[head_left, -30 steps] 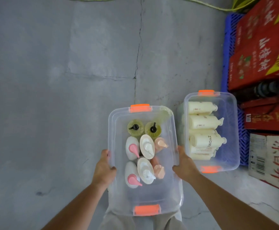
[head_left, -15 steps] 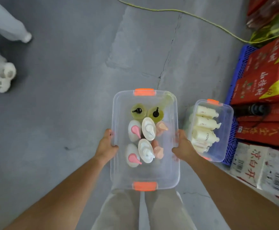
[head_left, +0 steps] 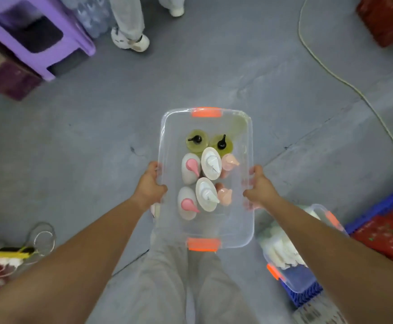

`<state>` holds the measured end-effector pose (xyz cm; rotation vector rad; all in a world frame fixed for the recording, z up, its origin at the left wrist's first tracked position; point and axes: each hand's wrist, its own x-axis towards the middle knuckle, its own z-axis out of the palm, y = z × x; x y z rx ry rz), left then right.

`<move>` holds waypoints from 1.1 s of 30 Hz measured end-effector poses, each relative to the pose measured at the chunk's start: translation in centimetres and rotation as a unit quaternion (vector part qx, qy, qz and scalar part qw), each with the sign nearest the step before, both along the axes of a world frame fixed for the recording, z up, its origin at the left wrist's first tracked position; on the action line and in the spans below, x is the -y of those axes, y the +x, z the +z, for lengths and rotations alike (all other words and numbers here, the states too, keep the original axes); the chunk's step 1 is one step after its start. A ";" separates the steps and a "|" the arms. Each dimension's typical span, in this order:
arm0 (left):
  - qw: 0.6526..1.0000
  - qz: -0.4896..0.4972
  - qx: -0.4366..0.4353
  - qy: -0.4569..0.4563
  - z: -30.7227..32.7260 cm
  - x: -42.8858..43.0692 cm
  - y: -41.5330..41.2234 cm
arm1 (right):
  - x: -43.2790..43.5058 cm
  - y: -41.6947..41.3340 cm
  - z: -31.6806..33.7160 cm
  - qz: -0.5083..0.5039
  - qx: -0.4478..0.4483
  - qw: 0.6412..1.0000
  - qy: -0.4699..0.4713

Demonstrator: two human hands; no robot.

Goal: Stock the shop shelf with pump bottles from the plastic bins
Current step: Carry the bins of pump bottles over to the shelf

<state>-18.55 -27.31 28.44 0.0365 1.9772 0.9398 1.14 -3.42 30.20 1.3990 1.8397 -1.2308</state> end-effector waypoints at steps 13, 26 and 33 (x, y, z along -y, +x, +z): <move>0.974 0.225 -0.005 -0.015 -0.2 21.9 -4.9 | 14.2 -18.1 0.4 0.212 -0.023 0.976 -0.050; 0.909 0.415 -0.036 -0.014 1.7 40.8 -11.5 | 33.4 -36.9 1.3 0.386 -0.011 0.920 -0.069; 0.877 0.479 -0.034 -0.002 2.6 48.7 -17.5 | 42.5 -47.8 2.3 0.472 -0.022 0.880 -0.055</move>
